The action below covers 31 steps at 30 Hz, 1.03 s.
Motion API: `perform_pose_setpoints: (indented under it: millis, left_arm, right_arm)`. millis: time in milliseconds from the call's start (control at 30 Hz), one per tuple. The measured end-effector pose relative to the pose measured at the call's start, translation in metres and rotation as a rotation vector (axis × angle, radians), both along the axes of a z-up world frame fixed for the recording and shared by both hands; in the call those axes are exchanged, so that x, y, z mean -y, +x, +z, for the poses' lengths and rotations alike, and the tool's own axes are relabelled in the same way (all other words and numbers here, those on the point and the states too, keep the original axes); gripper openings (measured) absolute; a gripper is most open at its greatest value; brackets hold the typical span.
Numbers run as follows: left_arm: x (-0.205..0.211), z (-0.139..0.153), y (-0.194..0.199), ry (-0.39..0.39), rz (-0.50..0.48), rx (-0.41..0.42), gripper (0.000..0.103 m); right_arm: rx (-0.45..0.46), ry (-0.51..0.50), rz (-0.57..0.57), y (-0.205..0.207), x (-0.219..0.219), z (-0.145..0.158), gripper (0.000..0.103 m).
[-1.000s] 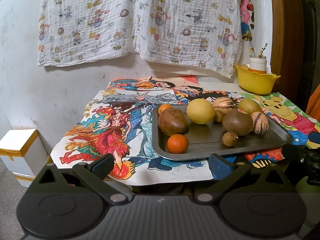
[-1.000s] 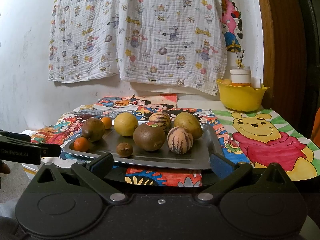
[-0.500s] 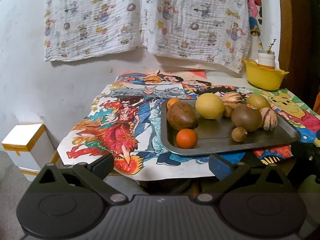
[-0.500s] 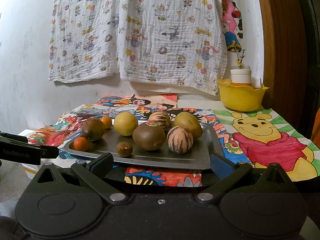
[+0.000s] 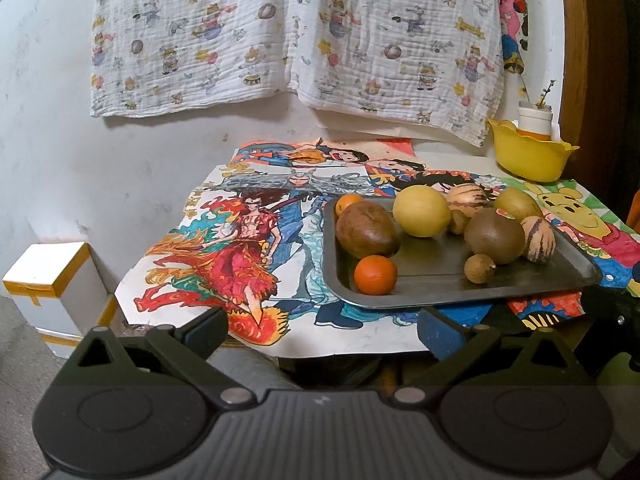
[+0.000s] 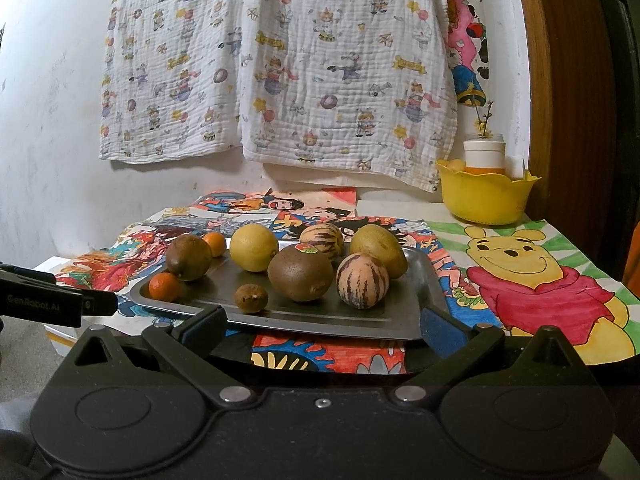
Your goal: Organize fruits
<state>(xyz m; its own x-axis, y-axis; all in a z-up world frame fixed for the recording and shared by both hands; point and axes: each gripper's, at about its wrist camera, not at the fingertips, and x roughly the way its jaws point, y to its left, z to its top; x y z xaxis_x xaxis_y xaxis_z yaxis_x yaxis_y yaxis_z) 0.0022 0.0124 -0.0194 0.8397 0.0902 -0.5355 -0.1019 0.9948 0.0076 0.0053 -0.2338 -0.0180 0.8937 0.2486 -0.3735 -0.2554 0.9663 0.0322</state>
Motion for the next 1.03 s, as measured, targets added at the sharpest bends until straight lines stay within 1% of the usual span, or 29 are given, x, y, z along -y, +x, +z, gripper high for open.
perform_pose_setpoints:
  millis: [267,1033]
  left_arm:
    - [-0.001,-0.0022,0.0022,-0.015,0.013,-0.02,0.103]
    - [0.0006,-0.0046,0.0034,-0.01,0.009,-0.038,0.103]
  right_arm:
    - [-0.011,0.003,0.006,0.0003,0.0,-0.0029,0.103]
    - [-0.031,0.015,0.025,0.0011,0.0021,-0.0024,0.102]
